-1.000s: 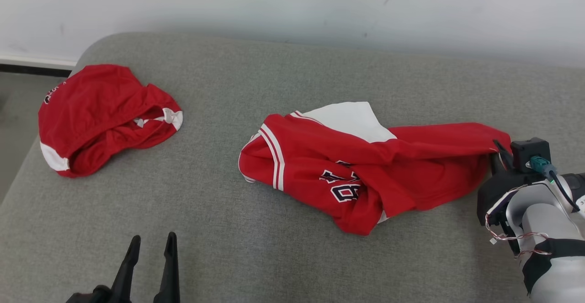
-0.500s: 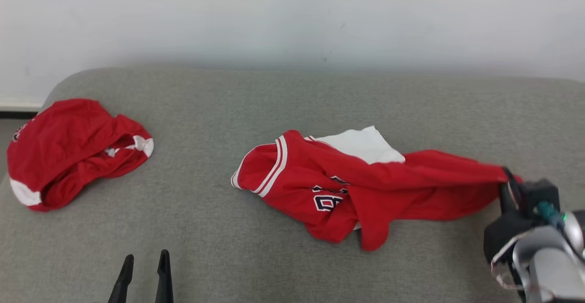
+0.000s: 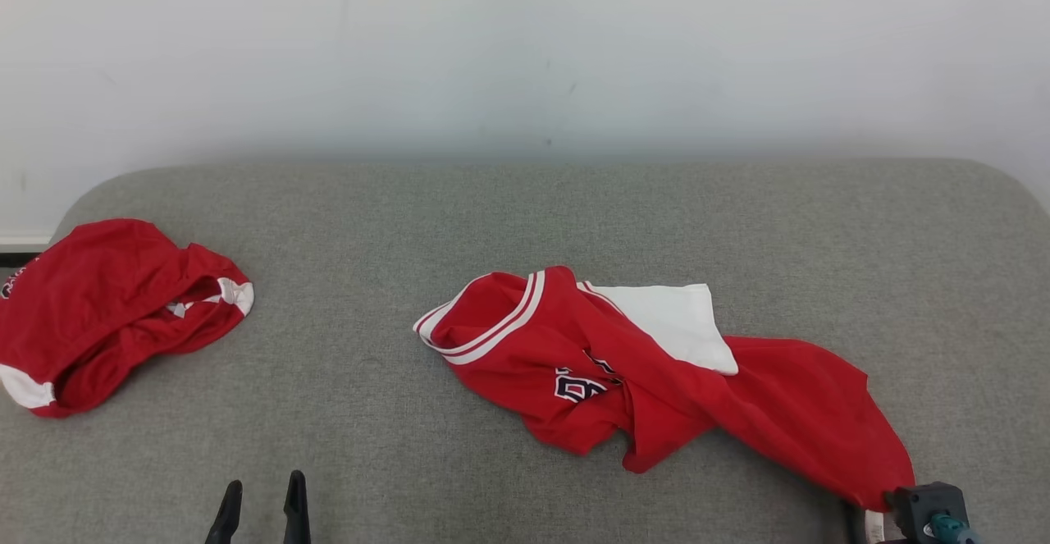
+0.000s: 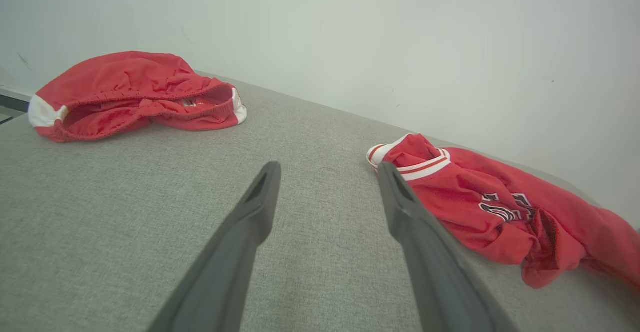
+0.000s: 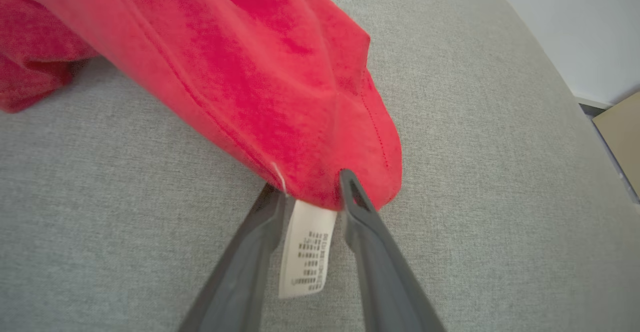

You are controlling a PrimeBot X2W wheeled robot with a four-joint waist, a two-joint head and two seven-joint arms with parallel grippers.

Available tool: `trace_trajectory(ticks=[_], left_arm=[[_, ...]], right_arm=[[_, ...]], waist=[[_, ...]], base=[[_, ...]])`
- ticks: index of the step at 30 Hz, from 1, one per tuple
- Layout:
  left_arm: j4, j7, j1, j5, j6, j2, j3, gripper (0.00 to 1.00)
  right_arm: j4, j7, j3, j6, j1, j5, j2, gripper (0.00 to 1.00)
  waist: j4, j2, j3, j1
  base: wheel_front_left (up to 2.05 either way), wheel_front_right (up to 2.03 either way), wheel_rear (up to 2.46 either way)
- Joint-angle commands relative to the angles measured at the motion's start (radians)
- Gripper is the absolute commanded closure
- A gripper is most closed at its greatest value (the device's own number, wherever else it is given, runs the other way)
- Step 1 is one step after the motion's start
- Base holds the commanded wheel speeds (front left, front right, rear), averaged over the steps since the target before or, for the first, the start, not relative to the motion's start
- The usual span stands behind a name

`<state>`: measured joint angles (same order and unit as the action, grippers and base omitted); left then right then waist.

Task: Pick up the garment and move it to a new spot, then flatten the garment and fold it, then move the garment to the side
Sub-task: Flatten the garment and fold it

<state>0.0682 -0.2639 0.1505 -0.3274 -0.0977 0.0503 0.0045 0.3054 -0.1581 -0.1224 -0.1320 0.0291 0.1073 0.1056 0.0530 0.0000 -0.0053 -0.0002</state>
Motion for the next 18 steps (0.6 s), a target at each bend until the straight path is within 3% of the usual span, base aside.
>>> trace_trajectory(ticks=[1,6,13,18], left_arm=[[0.003,-0.001,0.012,0.001,-0.004,0.000,0.006,0.00],[0.009,-0.001,0.021,0.007,-0.003,0.000,0.018,0.00],[0.011,-0.001,0.037,0.007,0.004,0.000,0.039,0.00],[0.017,-0.001,0.042,0.009,0.014,0.000,0.042,0.00]], right_arm=[[-0.019,-0.018,0.010,0.002,0.019,-0.021,-0.009,0.00],[-0.081,-0.049,0.010,0.002,0.044,-0.063,-0.022,0.00],[-0.204,0.100,0.035,0.002,0.034,-0.099,-0.034,0.00],[-0.204,0.207,0.064,0.002,0.010,-0.103,-0.036,0.00]], waist=[[-0.007,0.0000,-0.012,0.0002],[-0.017,0.0000,-0.032,0.0002],[-0.049,0.0000,-0.054,0.0002],[-0.062,0.0000,-0.060,0.0002]], base=[[0.00,0.00,0.00],[0.00,0.00,0.00],[0.00,0.00,0.00],[0.00,0.00,0.00]])
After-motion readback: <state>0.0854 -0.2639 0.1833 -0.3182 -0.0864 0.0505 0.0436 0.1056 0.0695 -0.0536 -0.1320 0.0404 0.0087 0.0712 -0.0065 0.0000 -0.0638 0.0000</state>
